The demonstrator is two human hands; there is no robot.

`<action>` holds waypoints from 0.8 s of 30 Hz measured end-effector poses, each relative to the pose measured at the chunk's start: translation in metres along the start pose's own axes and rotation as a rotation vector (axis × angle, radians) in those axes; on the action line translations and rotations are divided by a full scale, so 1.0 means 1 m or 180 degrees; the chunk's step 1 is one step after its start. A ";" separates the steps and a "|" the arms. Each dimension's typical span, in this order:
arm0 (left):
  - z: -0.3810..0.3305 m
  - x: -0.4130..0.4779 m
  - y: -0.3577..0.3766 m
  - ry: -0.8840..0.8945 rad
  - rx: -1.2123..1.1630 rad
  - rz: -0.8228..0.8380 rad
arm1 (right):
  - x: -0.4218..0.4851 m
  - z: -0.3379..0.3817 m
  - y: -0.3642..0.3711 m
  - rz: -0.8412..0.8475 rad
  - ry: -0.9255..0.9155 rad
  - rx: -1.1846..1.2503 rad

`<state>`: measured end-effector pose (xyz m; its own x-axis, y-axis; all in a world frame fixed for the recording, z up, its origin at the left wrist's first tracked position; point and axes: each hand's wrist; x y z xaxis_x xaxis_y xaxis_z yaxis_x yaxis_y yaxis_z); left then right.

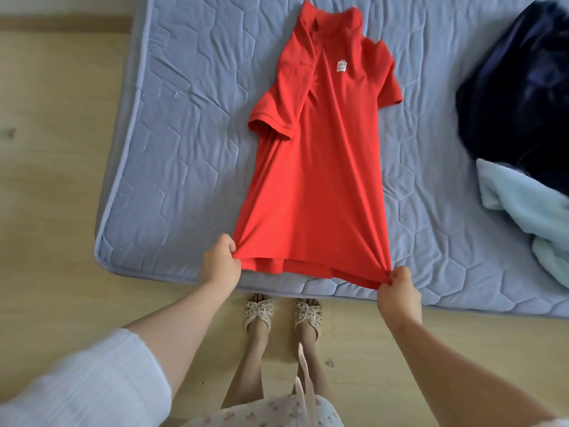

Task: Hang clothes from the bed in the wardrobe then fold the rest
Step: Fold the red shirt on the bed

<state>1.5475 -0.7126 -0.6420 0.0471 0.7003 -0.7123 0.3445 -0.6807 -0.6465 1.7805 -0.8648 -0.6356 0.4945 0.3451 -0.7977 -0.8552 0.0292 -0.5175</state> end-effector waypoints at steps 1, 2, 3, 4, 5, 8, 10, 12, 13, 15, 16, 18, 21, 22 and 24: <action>0.000 -0.003 -0.001 -0.0001 -0.0110 -0.0115 | -0.002 -0.001 -0.005 -0.0059 0.0087 0.0249; 0.000 -0.006 -0.003 -0.0015 -0.0208 -0.0210 | -0.004 -0.002 -0.010 -0.0115 0.0157 0.0403; 0.001 -0.008 -0.004 -0.0050 -0.0268 -0.0286 | -0.005 -0.004 -0.017 -0.0168 0.0215 0.0456; 0.002 -0.010 -0.006 -0.0088 -0.0275 -0.0343 | -0.005 -0.006 -0.024 -0.0208 0.0259 0.0440; 0.004 -0.013 -0.008 -0.0124 -0.0241 -0.0381 | -0.006 -0.009 -0.030 -0.0221 0.0293 0.0380; 0.008 -0.019 -0.013 -0.0288 0.0111 -0.0341 | -0.008 -0.018 -0.045 -0.0094 0.0406 -0.0295; 0.008 -0.021 -0.011 -0.0414 0.0447 -0.0182 | -0.009 -0.024 -0.051 -0.0033 0.0466 -0.0877; 0.005 -0.024 -0.007 -0.0481 0.0655 -0.0078 | -0.009 -0.029 -0.052 -0.0039 0.0443 -0.1253; 0.003 -0.024 -0.005 -0.0448 0.0723 -0.0075 | -0.008 -0.031 -0.052 -0.0037 0.0419 -0.1391; 0.002 -0.023 -0.001 -0.0291 0.0989 -0.0045 | -0.003 -0.034 -0.052 -0.0027 0.0369 -0.1670; 0.002 -0.023 -0.001 -0.0218 0.1247 0.0049 | -0.002 -0.034 -0.052 -0.0026 0.0328 -0.1837; 0.005 -0.021 0.000 -0.0305 0.1876 0.0303 | 0.005 -0.037 -0.054 -0.0017 0.0289 -0.2144; 0.012 -0.012 -0.002 -0.0572 0.2479 0.0465 | 0.014 -0.045 -0.059 -0.0007 0.0344 -0.2298; 0.014 -0.010 -0.002 -0.0602 0.2619 0.0482 | 0.016 -0.049 -0.060 -0.0024 0.0379 -0.2317; 0.019 -0.006 0.000 -0.0662 0.2857 0.0571 | 0.016 -0.059 -0.060 -0.0021 0.0451 -0.2361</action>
<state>1.5295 -0.7204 -0.6428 -0.1691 0.5753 -0.8002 -0.5079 -0.7467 -0.4295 1.8487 -0.9160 -0.6352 0.5575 0.2216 -0.8001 -0.5480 -0.6257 -0.5552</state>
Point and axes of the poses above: each hand's wrist, its own x-axis towards the middle knuckle, its own y-axis out of the palm, z = x × y, and after that the axes turned 14 degrees about z, right-handed
